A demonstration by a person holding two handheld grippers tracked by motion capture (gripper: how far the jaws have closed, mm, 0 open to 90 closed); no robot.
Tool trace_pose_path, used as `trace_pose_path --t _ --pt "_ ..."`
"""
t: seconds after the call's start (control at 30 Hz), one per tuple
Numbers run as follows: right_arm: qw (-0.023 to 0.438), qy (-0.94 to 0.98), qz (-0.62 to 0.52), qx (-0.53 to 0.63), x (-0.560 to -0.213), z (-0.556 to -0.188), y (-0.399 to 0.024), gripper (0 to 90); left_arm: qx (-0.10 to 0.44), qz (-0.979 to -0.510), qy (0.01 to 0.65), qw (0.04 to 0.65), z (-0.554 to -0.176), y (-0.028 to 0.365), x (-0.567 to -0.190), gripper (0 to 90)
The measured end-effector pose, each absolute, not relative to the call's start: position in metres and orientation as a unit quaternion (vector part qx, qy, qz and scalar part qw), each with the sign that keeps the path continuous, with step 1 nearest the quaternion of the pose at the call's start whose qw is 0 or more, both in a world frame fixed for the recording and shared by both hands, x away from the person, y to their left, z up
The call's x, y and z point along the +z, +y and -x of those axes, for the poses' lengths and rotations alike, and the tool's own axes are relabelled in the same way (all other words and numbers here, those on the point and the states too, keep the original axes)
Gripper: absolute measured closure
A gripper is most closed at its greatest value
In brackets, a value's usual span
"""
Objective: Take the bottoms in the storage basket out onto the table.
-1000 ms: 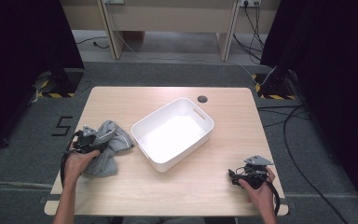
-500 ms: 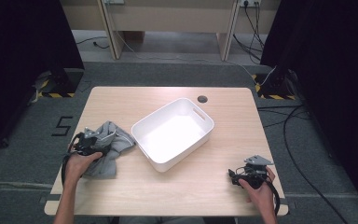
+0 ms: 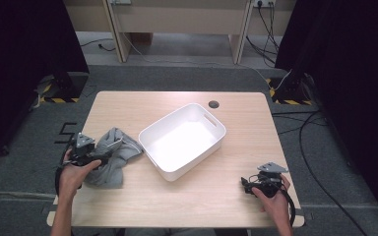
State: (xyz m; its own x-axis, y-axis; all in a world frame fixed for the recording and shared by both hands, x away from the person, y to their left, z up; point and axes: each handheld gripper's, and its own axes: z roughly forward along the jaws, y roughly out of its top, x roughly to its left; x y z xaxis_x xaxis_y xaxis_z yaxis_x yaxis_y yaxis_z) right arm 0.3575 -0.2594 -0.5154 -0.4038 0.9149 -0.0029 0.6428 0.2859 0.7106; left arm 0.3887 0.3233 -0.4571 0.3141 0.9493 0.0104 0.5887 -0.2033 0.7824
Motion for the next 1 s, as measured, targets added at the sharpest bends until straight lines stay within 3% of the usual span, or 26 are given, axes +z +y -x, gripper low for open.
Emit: trace_pose_path --t 1.0 --pt "0.211 0.771 -0.507 0.322 -0.515 -0.358 -0.259 8.9 0.216 -0.759 0.471 0.393 -0.344 0.260 -0.468 20.6"
